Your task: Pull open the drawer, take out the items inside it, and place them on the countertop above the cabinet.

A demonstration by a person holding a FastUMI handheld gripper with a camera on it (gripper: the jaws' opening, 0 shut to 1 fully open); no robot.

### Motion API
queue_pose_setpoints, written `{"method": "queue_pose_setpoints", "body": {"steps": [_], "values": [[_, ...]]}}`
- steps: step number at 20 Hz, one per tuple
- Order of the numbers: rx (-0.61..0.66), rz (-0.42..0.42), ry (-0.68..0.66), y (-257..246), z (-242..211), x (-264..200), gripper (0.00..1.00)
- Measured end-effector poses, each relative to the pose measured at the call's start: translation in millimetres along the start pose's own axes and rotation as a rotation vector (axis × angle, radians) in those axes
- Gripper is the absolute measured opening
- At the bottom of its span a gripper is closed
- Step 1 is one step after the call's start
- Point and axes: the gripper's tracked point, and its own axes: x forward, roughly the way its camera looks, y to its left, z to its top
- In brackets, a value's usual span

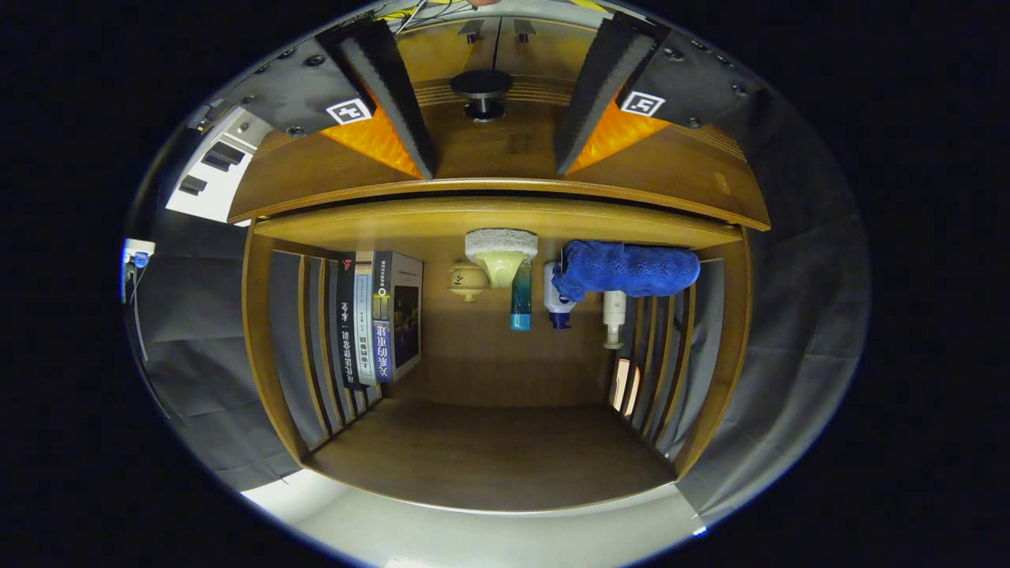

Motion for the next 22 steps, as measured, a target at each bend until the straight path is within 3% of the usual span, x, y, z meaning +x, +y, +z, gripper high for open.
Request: {"method": "queue_pose_setpoints", "body": {"steps": [17, 22], "values": [[0.029, -0.004, 0.045, 3, -8, 23, 0.98], [0.039, -0.003, -0.006, 5, 13, 10, 0.98]]}}
